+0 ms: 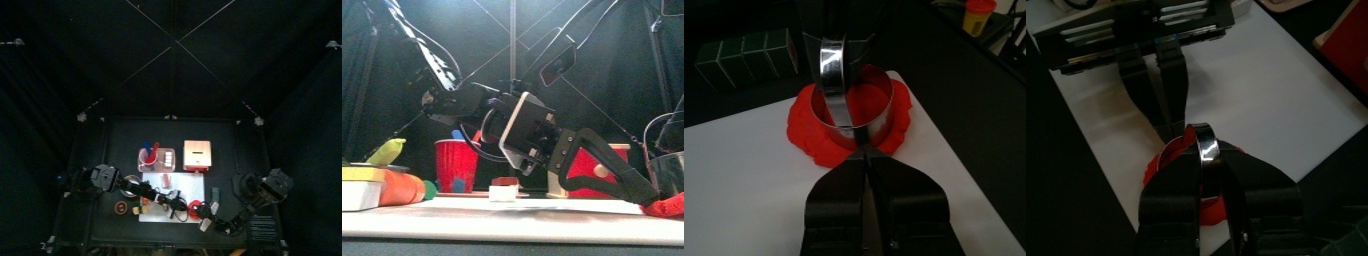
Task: Cut dough with cookie cutter and remove excess
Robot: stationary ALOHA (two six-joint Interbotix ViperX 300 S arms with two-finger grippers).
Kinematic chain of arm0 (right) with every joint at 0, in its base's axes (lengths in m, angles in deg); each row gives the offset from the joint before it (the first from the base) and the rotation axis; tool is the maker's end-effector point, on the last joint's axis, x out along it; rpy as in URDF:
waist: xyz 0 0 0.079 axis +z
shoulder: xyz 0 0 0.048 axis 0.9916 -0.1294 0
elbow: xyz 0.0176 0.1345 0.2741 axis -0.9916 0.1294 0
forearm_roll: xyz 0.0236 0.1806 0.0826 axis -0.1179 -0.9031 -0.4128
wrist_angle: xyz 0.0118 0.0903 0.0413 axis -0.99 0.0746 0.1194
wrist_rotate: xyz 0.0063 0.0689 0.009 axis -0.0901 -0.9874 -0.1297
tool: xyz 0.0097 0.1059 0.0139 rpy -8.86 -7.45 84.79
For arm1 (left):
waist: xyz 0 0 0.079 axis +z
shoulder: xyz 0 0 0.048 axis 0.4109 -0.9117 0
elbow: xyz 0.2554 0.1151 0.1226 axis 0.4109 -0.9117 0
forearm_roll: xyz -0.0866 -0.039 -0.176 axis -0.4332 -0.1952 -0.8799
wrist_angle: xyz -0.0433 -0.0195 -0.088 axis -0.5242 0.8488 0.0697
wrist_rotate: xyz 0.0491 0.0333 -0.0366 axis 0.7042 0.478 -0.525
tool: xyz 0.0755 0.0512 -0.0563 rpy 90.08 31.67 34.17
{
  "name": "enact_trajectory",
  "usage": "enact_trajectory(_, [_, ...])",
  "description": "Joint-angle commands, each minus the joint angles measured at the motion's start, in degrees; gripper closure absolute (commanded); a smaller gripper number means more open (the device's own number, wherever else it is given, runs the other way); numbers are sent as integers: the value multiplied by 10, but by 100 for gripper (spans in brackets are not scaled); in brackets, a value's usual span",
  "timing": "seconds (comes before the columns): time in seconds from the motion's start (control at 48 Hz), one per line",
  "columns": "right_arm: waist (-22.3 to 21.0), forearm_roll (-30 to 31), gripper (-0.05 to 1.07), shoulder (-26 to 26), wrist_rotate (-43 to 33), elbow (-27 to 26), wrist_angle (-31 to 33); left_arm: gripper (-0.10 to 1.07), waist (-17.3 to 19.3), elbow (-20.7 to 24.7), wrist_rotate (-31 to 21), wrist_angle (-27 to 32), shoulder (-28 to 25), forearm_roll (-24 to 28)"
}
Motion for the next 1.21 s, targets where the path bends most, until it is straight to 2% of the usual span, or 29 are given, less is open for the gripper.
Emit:
enact_trajectory(0.0, [-7, 8, 54, 16, -1, -13, 11, 54, 1, 11, -1, -3, 9, -1])
enact_trajectory(0.312, [-11, 15, 55, 23, 0, -13, 40, 54, 1, 11, -1, -3, 10, -1])
enact_trajectory(0.688, [-13, 19, 62, 28, 2, -11, 59, 54, 1, 11, -1, -2, 11, -1])
enact_trajectory(0.979, [-38, 17, 62, 47, 2, 13, 98, 54, 1, 8, 0, -3, 27, 1])
enact_trajectory(1.188, [-69, 8, 62, 54, 1, 36, 87, 54, 1, 1, 1, -3, 49, 4])
